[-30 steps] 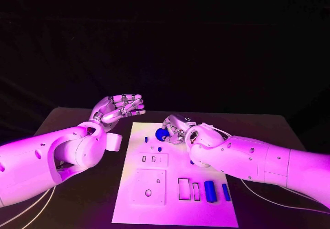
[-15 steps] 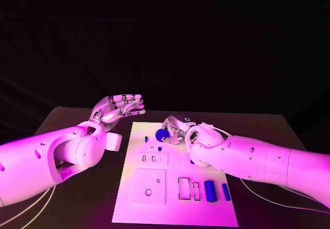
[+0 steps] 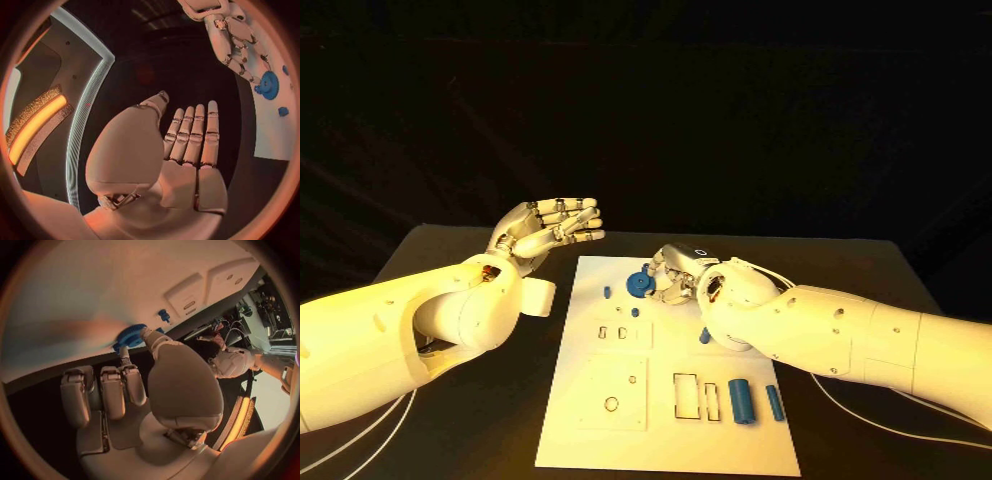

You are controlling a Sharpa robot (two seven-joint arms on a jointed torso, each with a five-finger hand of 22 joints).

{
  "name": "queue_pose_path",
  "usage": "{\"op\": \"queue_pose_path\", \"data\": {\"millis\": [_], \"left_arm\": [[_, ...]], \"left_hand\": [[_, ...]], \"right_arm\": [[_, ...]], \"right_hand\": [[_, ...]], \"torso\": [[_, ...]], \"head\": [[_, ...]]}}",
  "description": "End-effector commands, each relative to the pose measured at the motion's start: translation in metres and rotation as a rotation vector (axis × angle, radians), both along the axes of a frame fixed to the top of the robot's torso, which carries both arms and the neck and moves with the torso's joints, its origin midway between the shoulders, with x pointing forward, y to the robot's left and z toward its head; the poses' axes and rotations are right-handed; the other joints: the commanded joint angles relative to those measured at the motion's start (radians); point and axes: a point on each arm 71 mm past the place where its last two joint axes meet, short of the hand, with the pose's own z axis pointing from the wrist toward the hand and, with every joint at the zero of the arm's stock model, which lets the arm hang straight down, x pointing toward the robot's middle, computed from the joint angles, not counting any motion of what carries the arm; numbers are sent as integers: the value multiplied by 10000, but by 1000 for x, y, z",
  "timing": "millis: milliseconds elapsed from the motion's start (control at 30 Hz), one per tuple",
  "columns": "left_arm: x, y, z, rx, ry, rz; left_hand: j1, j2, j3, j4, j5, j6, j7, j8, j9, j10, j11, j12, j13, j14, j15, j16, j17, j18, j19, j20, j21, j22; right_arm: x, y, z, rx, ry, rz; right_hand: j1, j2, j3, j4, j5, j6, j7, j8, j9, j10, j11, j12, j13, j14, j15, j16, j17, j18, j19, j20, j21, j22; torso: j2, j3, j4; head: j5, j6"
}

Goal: Assemble the parts on the task board

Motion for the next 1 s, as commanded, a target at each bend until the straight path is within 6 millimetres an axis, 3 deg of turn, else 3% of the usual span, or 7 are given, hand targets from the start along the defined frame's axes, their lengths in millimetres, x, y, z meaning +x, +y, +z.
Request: {"op": "queue_pose_path", "data": {"millis": [33, 267, 367, 633, 833, 1000], "left_arm": [[0, -2, 1, -86, -44, -153], [0, -1, 1, -83, -39, -150], [0, -1, 1, -79, -36, -140], [0, 2, 1, -56, -39, -70], [1, 5, 1, -40, -30, -30], [3, 5, 0, -35, -19, -25]], "left_hand": [[-48, 36, 4, -55, -30, -56, 382, -20, 13, -64, -21, -6, -8, -63, 26, -33, 8, 49, -41, 25, -33, -13], [-48, 36, 4, -55, -30, -56, 382, -20, 13, -64, -21, -6, -8, -63, 26, -33, 8, 49, -41, 25, -33, -13], [-48, 36, 4, -55, -30, -56, 382, -20, 13, -64, -21, -6, -8, -63, 26, -33, 8, 49, -41, 25, -33, -13], [-55, 37, 8, -61, -30, -69, 386, -26, 12, -79, -17, -11, -11, -76, 30, -41, 11, 48, -43, 27, -34, -14], [-56, 36, 9, -64, -30, -72, 386, -27, 12, -83, -16, -12, -11, -81, 32, -44, 11, 48, -43, 27, -34, -14], [-58, 34, 10, -68, -31, -75, 382, -27, 13, -88, -15, -13, -12, -88, 33, -48, 13, 48, -44, 28, -35, -15]], "right_arm": [[0, -1, -4, -149, 460, 159], [0, -8, -4, -56, 390, 7], [-1, -14, -1, 118, 185, -114], [-10, -47, 19, 1152, -578, -350], [-17, -88, 39, 2021, -324, -252], [-19, -124, 42, 2253, -20, -390]], "right_hand": [[-156, -4, -158, 74, -72, 14, 6, -66, -31, 90, -8, 50, 1643, 964, 5, 37, 2193, -119, 986, 17, 18, 2552], [-235, 55, -271, 183, -39, 15, 9, -92, -46, 92, -5, 52, 1646, 964, 8, 38, 2196, -119, 987, 17, 18, 2553], [-243, 60, -282, 193, -33, 20, 8, -91, -46, 103, -6, 64, 1658, 966, 9, 40, 2203, -125, 1001, 17, 35, 2571], [-206, 89, -309, 204, 16, 72, -6, -78, -44, 157, -17, 121, 1711, 966, 2, 40, 2201, -137, 1031, 14, 71, 2609], [290, 102, -243, -36, -137, 110, -3, -130, -81, 107, -22, 61, 1661, 953, -6, 23, 2146, -94, 925, 2, -59, 2475], [672, -64, -278, -296, -169, 110, 14, -186, -115, 10, -9, -43, 1574, 955, 3, 28, 2167, -64, 852, 8, -150, 2386]], "torso": [[0, -7, -4], [-1, 8, -7], [5, -3, 1], [-27, 10, -50], [-79, 64, -148], [-108, 133, -222]], "head": [[-12, -1], [-19, 11], [-17, 19], [5, 52], [10, 103], [-31, 91]]}}
